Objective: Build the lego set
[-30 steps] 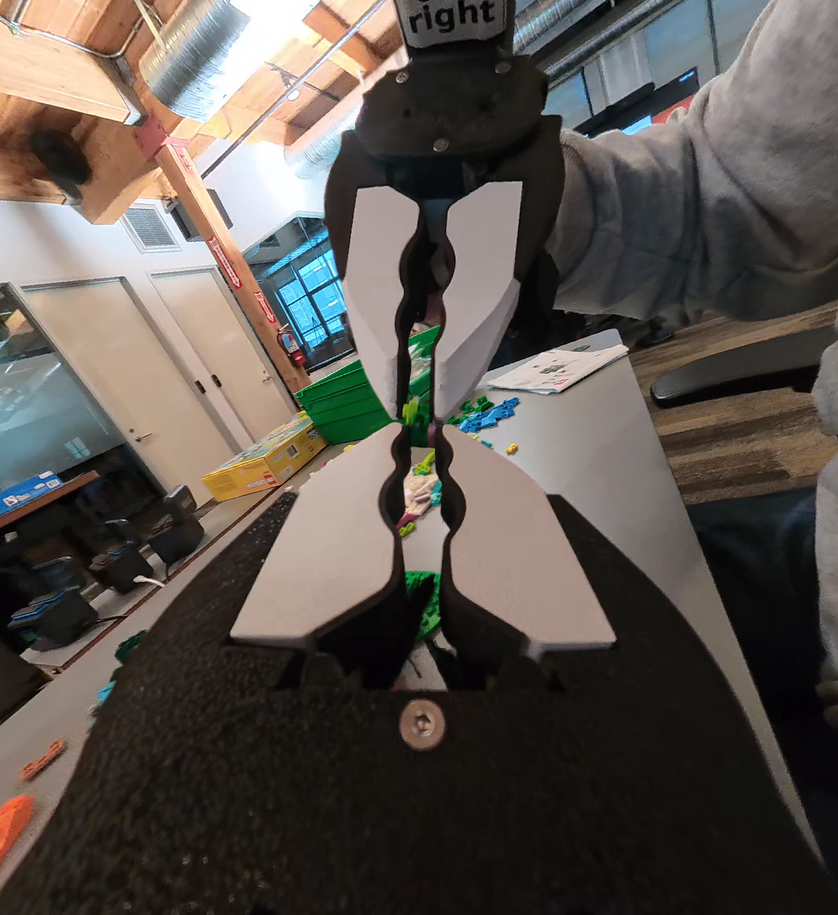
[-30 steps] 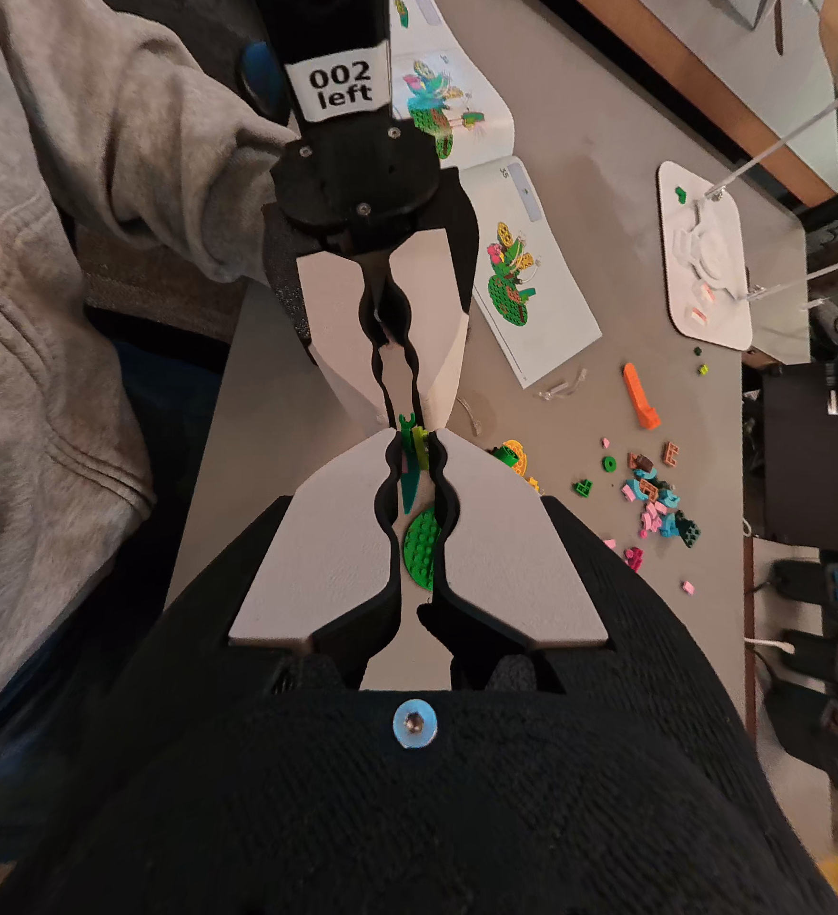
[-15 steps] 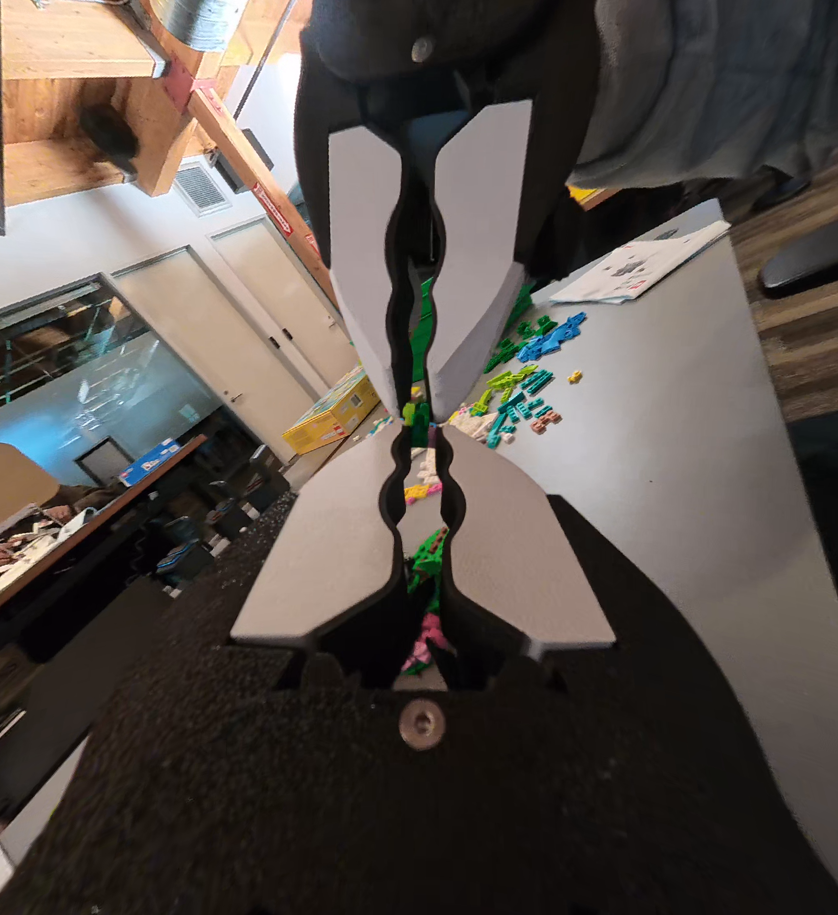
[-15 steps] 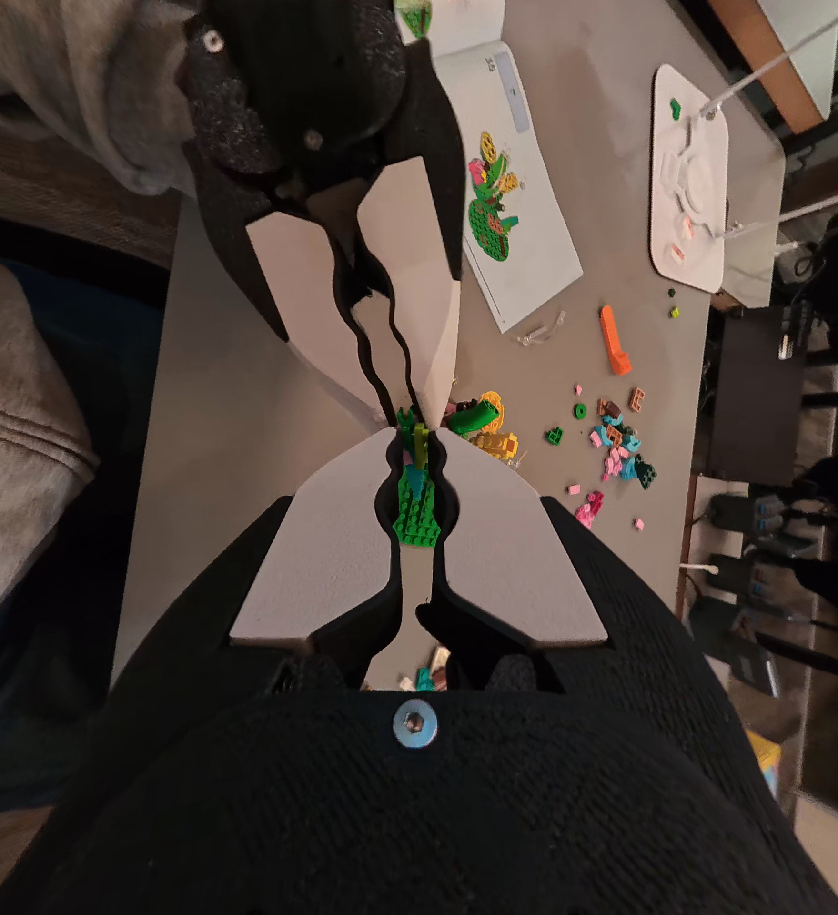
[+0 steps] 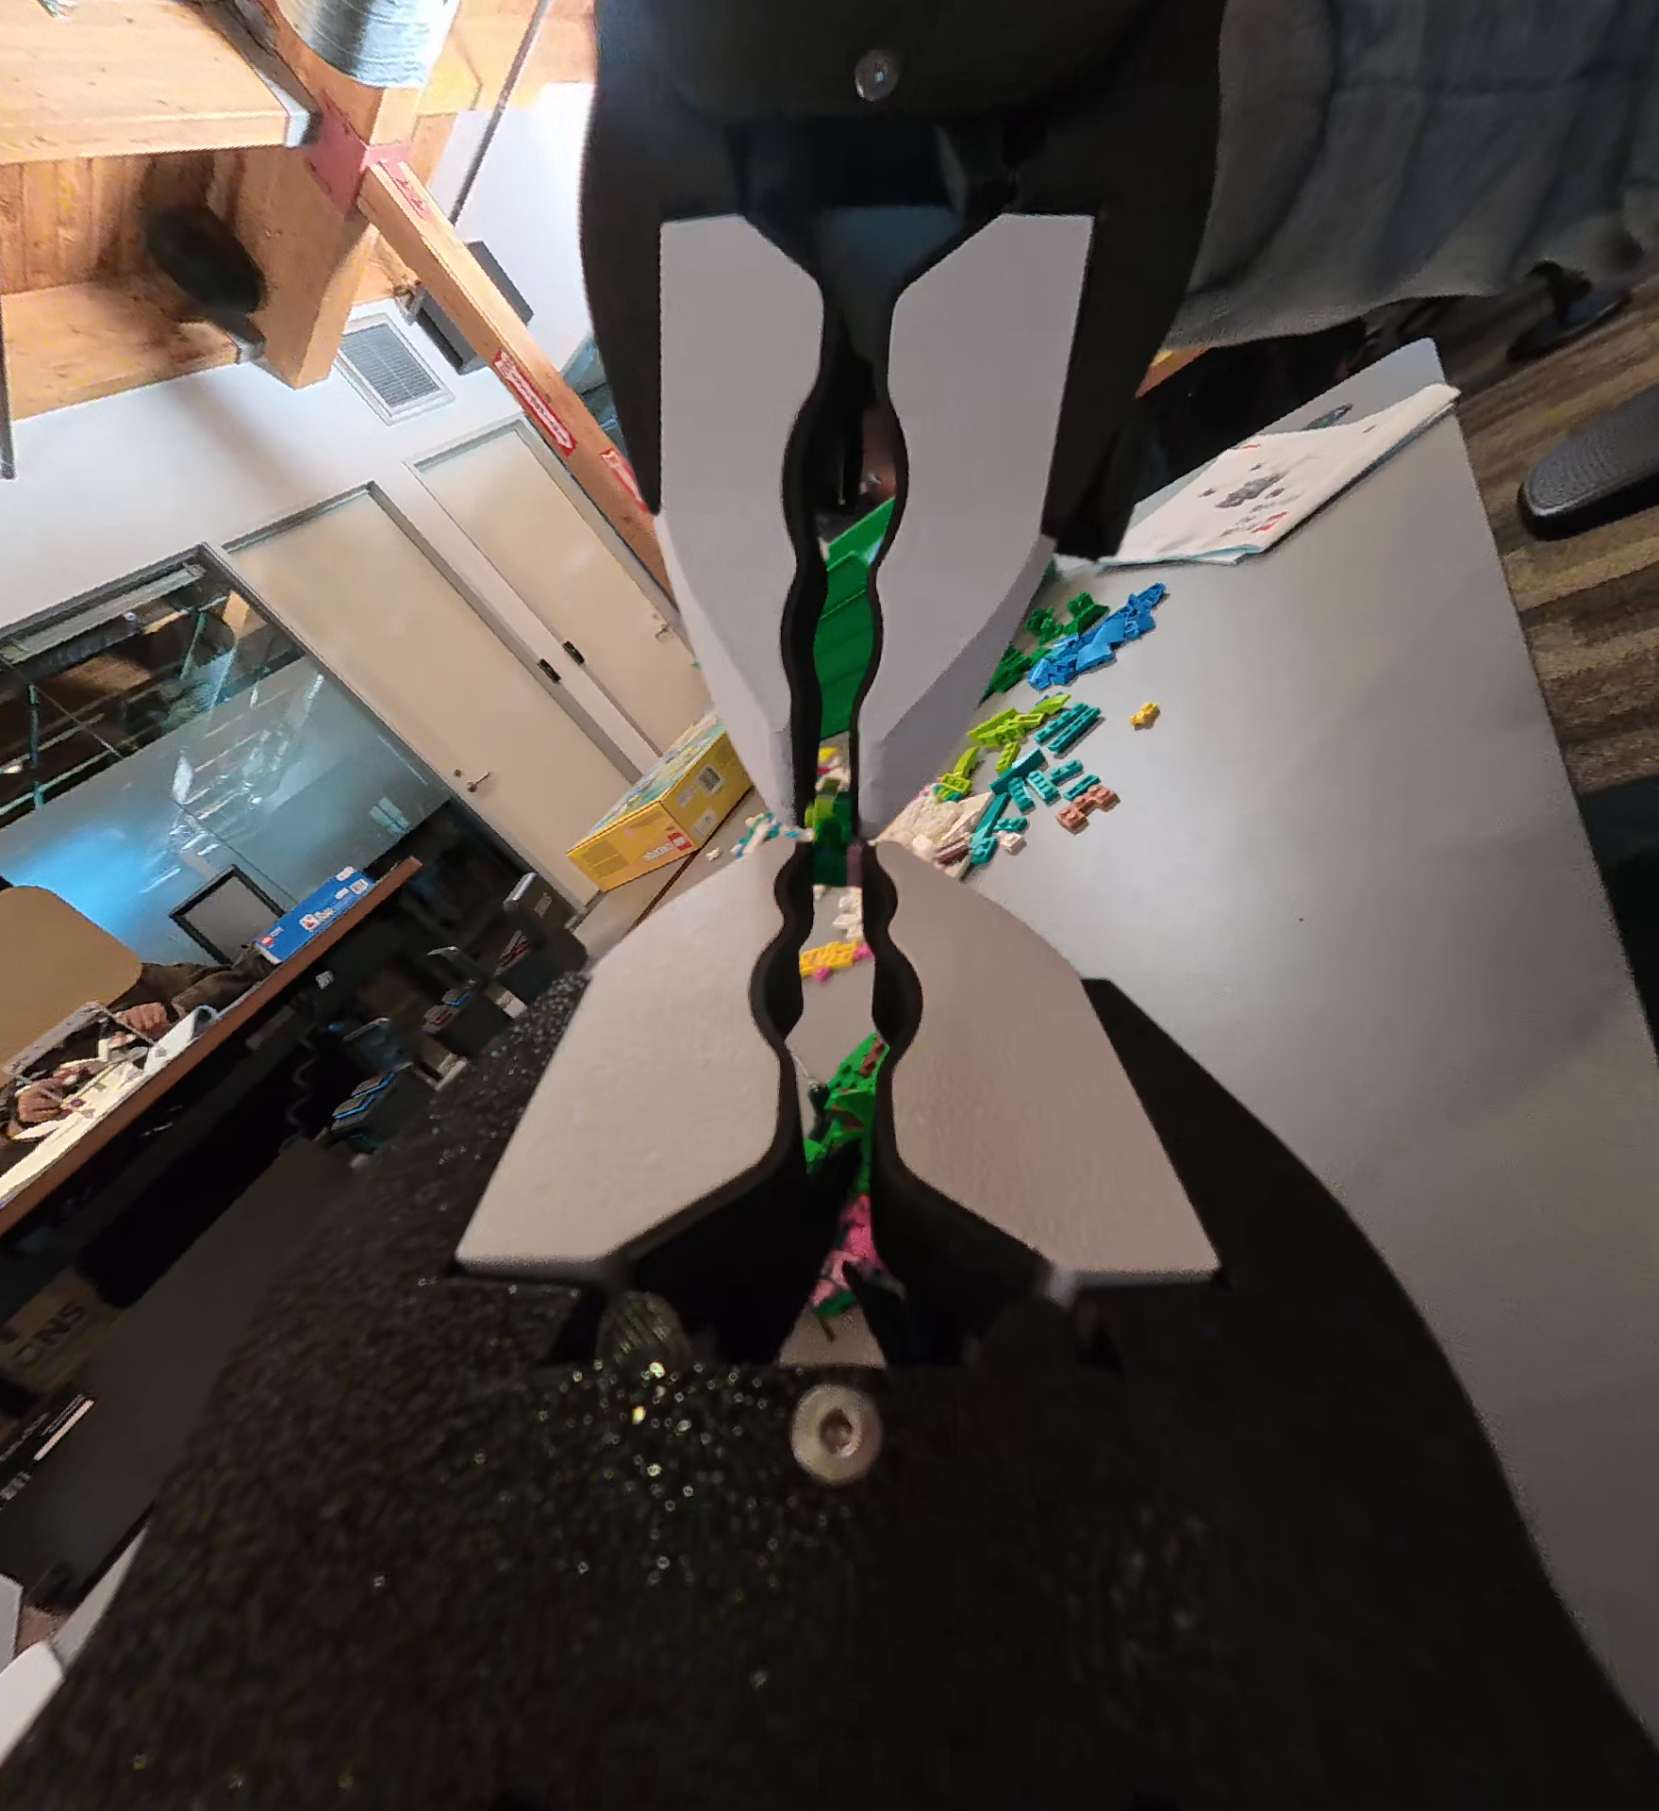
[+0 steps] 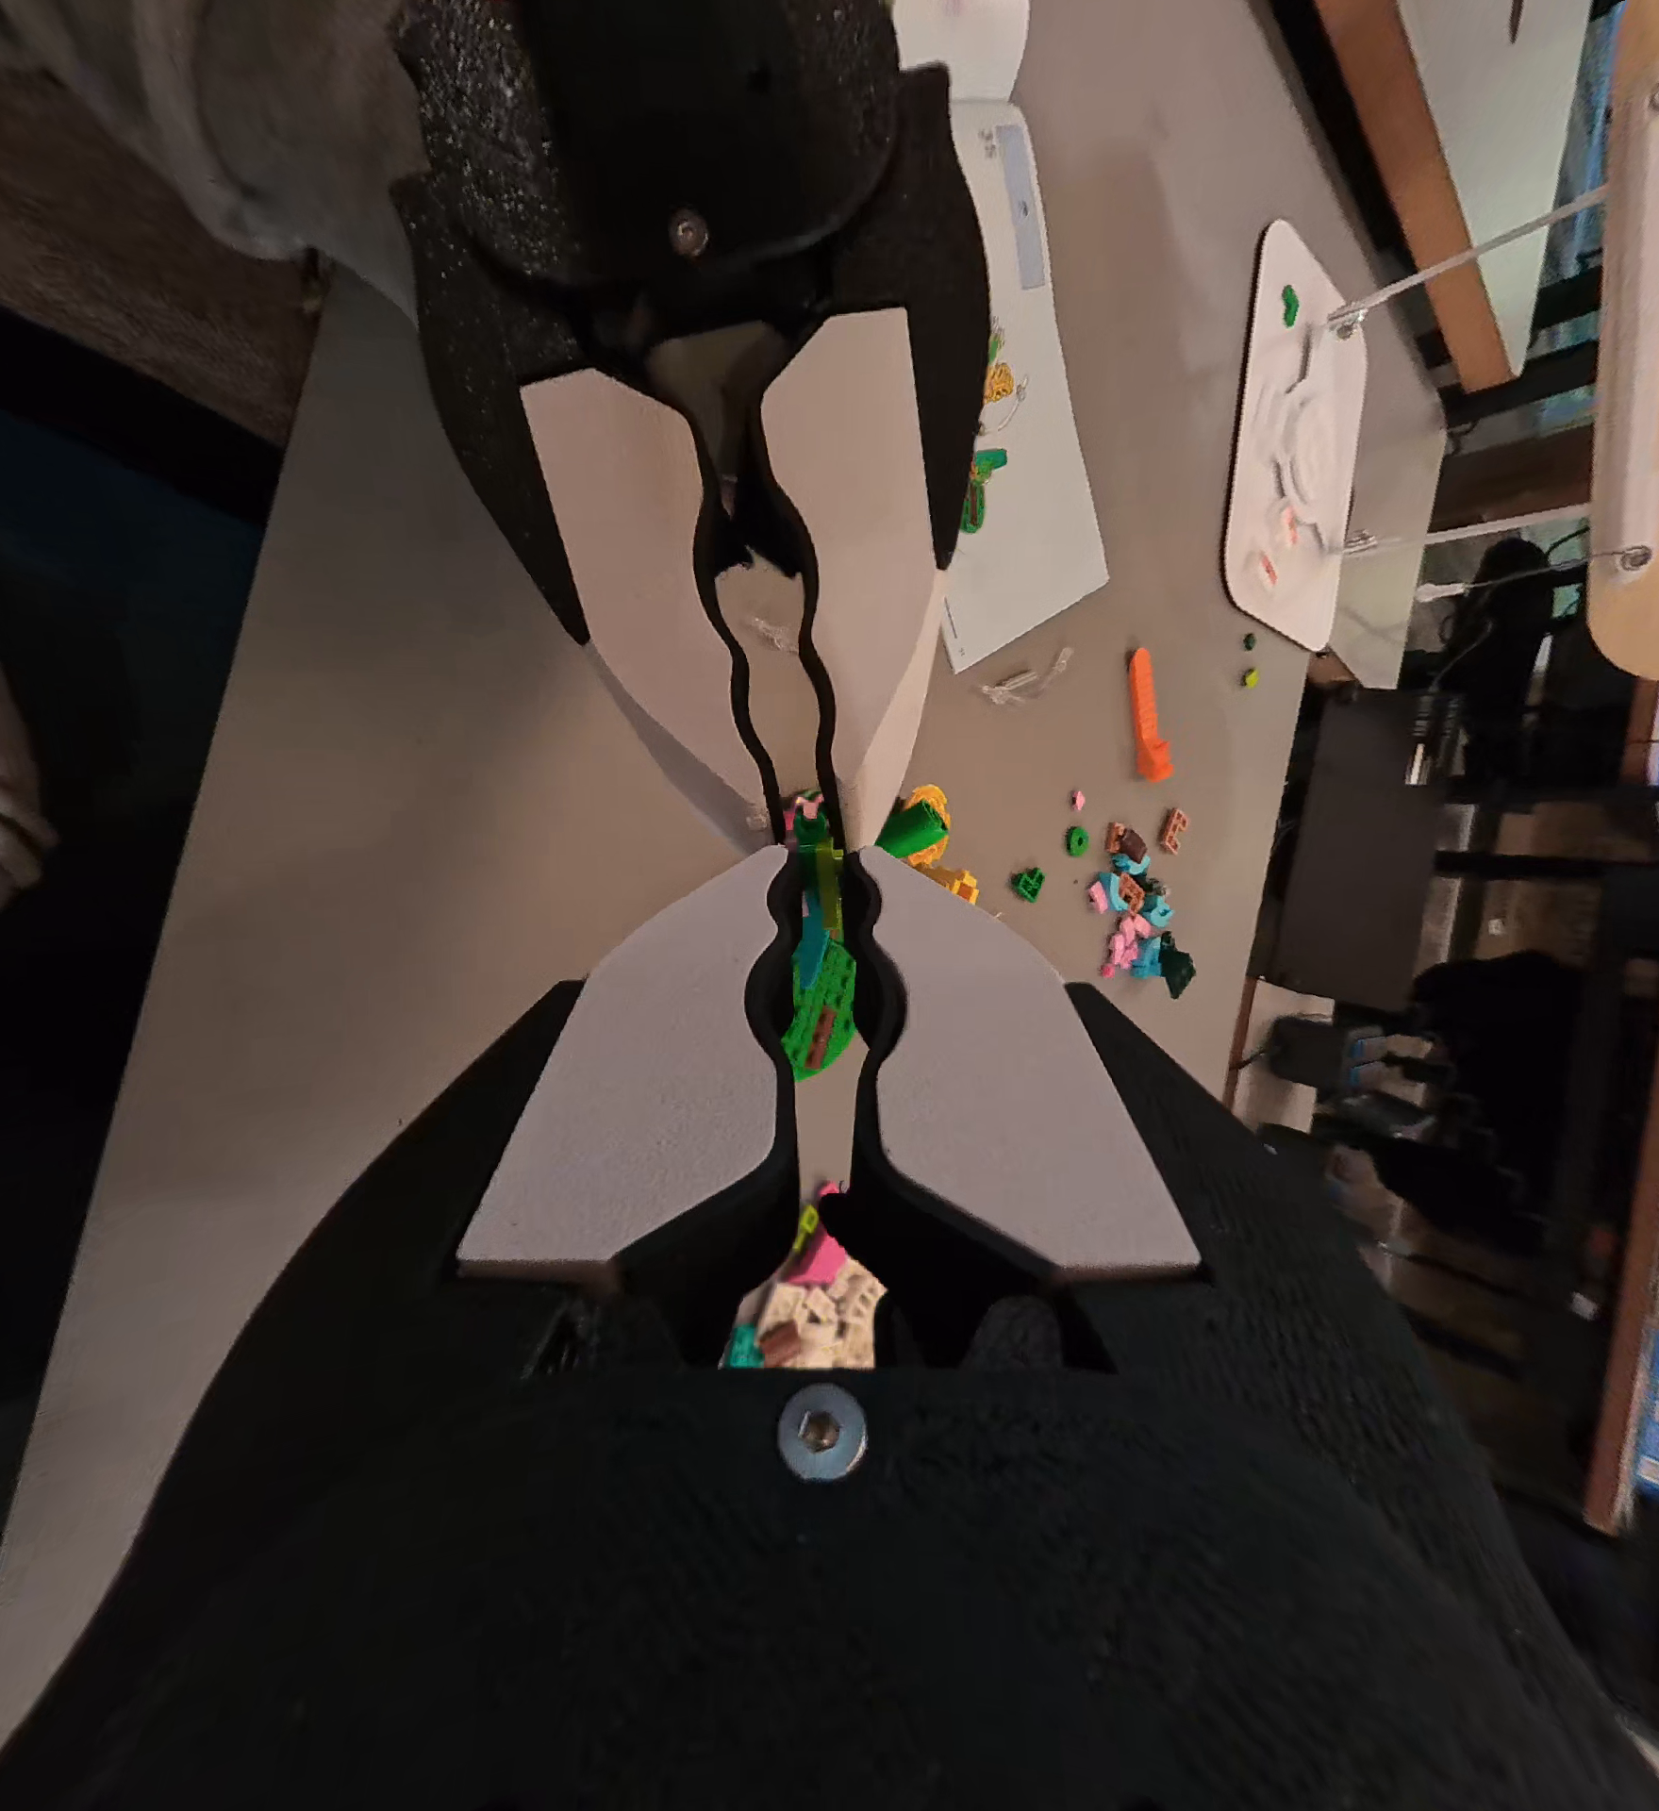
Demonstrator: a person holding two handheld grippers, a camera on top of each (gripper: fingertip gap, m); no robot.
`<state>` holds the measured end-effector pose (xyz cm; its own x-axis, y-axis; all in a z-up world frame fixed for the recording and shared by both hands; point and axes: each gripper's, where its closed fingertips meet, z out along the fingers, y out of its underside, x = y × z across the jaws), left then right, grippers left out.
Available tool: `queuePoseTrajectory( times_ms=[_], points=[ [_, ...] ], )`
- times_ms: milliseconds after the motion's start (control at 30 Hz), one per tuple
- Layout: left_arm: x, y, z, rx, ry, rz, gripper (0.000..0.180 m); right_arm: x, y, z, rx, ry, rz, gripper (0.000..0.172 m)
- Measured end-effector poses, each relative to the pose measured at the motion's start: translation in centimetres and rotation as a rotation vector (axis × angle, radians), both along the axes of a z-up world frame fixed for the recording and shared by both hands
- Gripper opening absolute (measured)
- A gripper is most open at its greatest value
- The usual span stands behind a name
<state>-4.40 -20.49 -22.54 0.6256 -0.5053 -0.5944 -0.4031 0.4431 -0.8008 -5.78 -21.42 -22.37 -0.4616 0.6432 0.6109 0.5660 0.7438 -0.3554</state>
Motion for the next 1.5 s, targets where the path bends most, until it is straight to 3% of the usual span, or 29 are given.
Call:
queuePoseTrajectory(
  times_ms=[67,167,333,467,633,933,1500],
  points=[
    [-0.2,0.0,0.5,0.011,-0.022,0.001,0.01,-0.3,0.0,0.4,-0.048,0.064,0.006,0.007],
    [-1.0,0.2,0.3,0.022,-0.012,0.033,0.01,-0.2,0.6,2.3,-0.148,0.192,-0.022,0.031],
    [-1.6,0.5,0.3,0.037,-0.047,0.055,0.01,1.2,3.9,6.1,-0.363,0.679,-0.119,0.034],
    [-1.3,0.6,-0.1,0.044,-0.031,0.064,0.01,3.8,8.1,3.3,-0.459,0.934,-0.283,0.031],
    [-0.9,0.6,-0.8,0.042,0.012,0.072,0.01,6.0,11.2,0.0,-0.438,1.099,-0.392,0.019],
    [-0.8,0.4,-0.8,0.013,-0.024,0.051,0.01,6.4,11.8,-0.5,-0.5,1.115,-0.409,0.001],
    [-0.7,0.4,-1.3,0.007,0.008,0.062,0.01,6.6,11.4,-0.5,-0.509,1.112,-0.384,0.0]
  ],
)
